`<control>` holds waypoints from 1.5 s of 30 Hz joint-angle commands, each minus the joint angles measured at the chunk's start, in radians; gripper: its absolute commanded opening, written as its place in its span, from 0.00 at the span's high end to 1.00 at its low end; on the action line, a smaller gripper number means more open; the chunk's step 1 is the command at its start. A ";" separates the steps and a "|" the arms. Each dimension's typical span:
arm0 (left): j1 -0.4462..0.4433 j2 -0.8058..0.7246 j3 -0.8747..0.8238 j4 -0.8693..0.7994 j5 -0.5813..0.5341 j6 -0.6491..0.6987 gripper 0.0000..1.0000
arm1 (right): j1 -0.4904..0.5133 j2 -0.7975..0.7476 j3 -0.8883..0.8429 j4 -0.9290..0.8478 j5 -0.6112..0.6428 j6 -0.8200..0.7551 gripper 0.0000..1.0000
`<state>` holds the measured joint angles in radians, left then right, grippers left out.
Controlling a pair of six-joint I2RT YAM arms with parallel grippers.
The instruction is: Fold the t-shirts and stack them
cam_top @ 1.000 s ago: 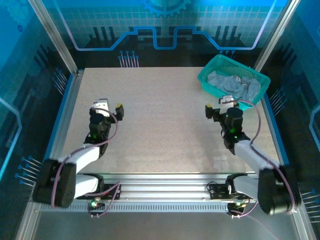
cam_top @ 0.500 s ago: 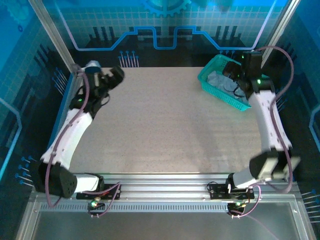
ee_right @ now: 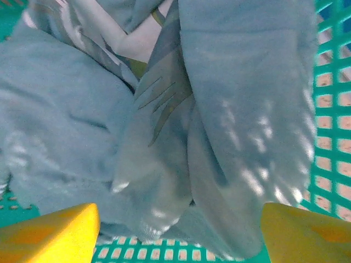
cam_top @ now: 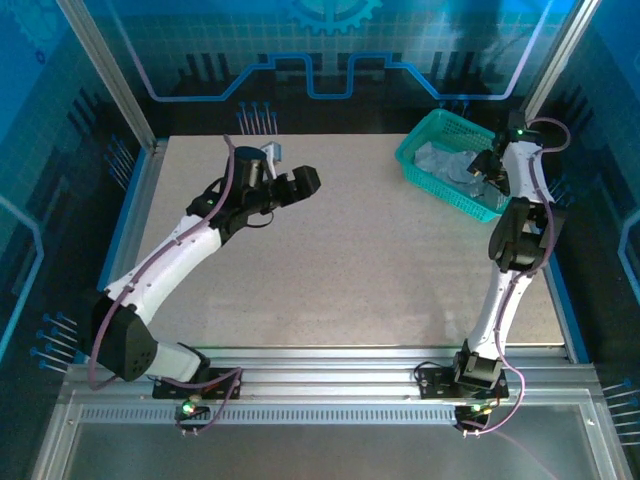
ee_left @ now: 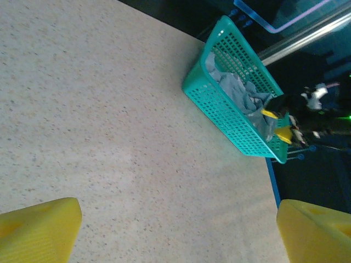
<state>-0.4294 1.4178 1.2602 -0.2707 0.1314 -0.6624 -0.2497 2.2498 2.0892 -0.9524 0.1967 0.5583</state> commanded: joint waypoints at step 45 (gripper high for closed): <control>-0.007 -0.336 -0.018 -0.427 -0.566 -0.031 0.08 | 0.928 -0.476 -0.202 0.395 -0.387 0.001 1.00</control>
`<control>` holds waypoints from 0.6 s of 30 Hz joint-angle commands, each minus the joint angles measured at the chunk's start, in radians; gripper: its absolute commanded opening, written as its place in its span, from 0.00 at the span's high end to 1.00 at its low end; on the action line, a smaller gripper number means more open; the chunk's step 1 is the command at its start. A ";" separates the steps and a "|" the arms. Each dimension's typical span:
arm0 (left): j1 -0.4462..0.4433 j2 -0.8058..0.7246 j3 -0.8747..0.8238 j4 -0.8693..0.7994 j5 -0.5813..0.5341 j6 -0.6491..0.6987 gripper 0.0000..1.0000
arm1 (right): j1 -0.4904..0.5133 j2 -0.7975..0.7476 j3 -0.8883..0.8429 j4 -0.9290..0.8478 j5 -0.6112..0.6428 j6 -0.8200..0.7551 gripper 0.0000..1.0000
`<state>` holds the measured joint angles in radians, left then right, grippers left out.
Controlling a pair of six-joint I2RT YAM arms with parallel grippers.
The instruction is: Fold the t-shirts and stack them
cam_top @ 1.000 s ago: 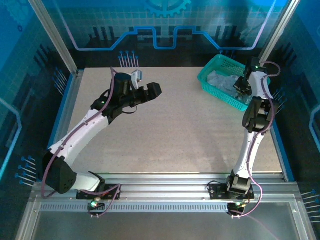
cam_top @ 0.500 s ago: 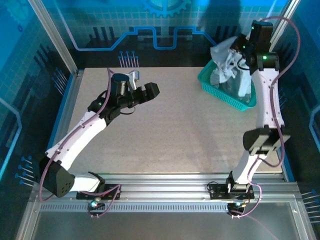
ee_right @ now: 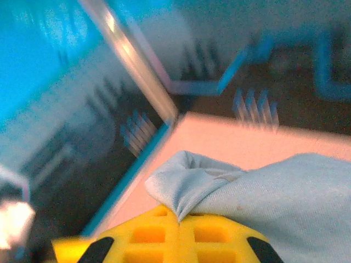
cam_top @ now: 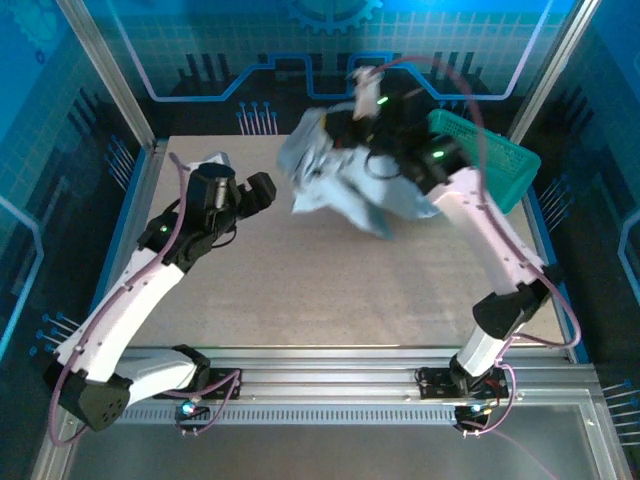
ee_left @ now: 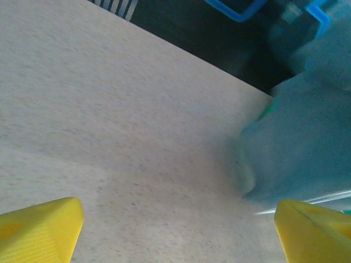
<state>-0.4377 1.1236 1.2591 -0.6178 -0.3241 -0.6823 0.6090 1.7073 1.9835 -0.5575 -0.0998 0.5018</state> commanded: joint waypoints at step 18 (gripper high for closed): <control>-0.047 0.224 -0.164 -0.175 0.286 0.055 0.11 | -0.215 -0.037 -0.601 -0.212 0.137 0.117 0.30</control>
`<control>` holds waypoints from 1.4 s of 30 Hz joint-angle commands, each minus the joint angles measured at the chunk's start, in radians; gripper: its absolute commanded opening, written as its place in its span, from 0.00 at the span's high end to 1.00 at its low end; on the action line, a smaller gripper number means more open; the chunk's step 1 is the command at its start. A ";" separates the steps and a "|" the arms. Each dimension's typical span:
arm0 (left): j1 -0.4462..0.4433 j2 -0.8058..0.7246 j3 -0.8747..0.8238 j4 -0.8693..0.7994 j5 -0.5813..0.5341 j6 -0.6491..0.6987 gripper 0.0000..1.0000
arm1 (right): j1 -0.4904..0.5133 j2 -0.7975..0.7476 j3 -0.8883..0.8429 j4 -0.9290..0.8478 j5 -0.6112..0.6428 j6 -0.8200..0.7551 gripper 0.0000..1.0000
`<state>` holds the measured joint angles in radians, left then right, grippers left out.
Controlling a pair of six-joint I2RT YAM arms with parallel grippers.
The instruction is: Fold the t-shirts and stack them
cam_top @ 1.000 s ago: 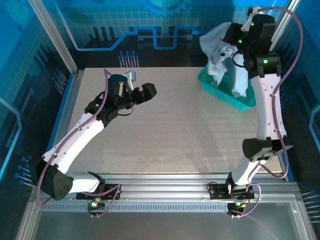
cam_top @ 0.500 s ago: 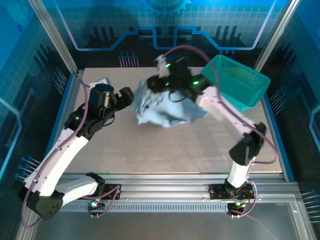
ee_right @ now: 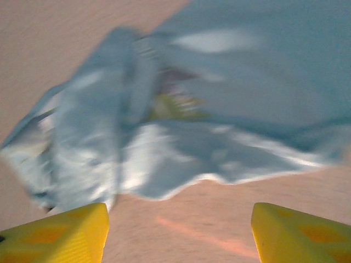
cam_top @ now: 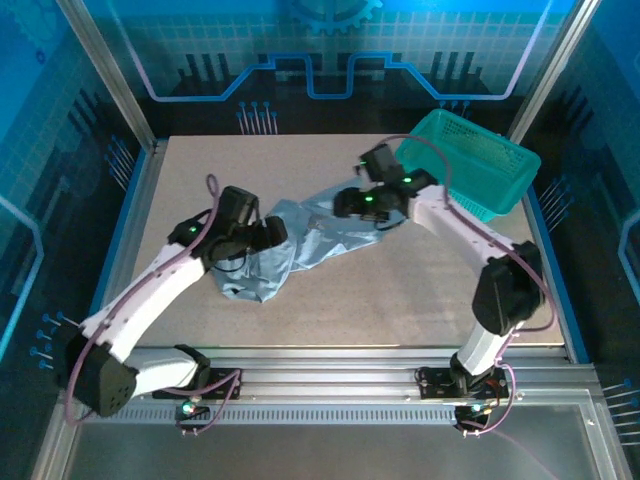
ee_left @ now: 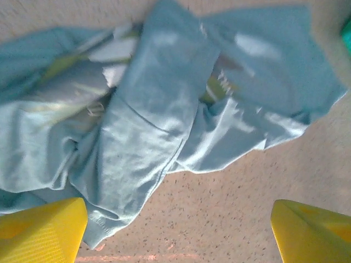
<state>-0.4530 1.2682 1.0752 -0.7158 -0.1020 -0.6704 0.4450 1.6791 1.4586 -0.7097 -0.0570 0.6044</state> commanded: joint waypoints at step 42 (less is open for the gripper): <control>-0.109 0.144 0.113 -0.206 -0.433 0.091 1.00 | -0.188 0.285 0.113 -0.039 0.255 0.088 1.00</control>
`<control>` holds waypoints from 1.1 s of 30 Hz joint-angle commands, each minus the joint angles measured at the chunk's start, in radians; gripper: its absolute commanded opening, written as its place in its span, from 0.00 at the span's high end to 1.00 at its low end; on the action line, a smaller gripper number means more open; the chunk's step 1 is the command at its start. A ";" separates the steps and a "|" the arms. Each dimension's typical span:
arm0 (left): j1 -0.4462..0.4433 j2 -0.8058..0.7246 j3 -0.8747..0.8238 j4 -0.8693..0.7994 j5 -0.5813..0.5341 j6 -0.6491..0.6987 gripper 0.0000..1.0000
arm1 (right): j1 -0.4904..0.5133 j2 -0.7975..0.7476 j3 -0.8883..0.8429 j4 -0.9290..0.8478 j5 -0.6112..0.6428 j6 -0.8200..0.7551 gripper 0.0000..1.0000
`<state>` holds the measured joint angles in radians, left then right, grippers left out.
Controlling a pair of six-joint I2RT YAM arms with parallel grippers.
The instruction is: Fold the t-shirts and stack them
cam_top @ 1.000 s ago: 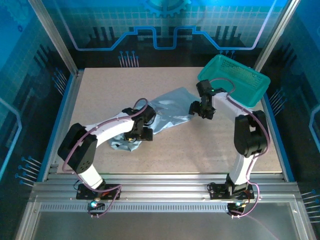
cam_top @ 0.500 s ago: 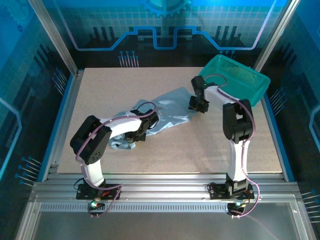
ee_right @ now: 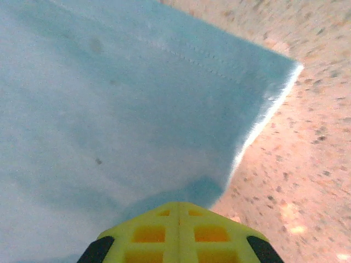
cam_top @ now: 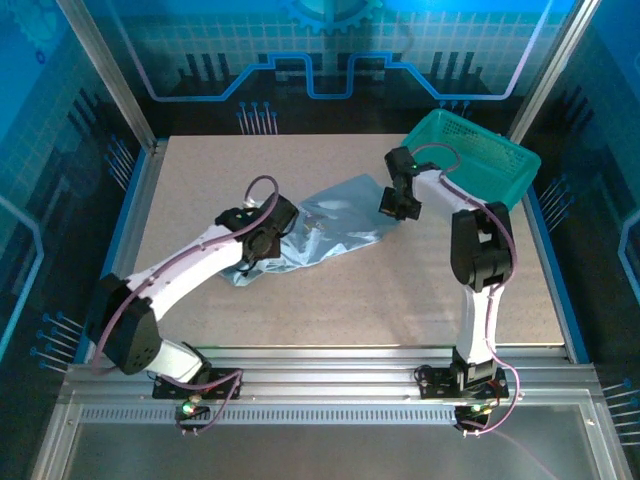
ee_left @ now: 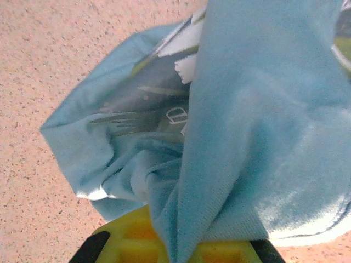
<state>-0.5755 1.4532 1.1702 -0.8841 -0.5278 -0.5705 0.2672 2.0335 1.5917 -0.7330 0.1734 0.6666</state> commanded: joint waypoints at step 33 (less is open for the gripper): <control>0.078 -0.289 0.076 0.015 -0.020 0.014 1.00 | 0.007 -0.145 0.128 -0.052 0.031 0.173 1.00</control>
<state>-0.5133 1.2095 1.1831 -0.9077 -0.5274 -0.5735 0.2634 2.0411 1.6993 -0.7841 0.1635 0.8597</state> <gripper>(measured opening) 0.056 0.060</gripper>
